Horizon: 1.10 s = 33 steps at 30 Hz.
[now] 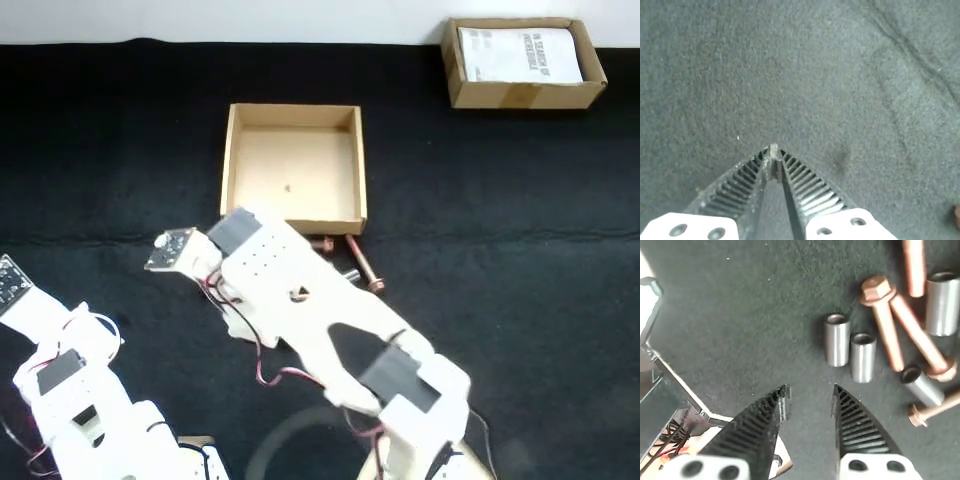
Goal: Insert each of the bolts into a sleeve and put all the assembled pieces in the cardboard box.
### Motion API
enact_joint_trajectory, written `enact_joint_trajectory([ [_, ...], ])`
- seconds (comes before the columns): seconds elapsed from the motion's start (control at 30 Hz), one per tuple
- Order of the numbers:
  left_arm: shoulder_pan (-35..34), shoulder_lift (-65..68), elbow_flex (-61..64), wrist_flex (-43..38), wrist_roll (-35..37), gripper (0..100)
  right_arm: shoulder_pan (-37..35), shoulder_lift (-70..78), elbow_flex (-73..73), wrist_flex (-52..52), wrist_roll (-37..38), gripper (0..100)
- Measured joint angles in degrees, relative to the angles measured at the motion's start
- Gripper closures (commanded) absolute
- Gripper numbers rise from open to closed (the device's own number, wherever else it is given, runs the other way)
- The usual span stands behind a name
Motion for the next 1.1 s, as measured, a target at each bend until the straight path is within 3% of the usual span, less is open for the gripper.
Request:
enact_joint_trajectory([
  [0.4, 0.0, 0.0, 0.1, -0.1, 0.0, 99, 0.0, 10.8, -0.9, -4.2, 0.0, 86.9],
  [1.1, 0.0, 0.0, 0.1, -0.3, 0.0, 99, 4.6, 18.7, -5.5, -4.3, 9.6, 86.9],
])
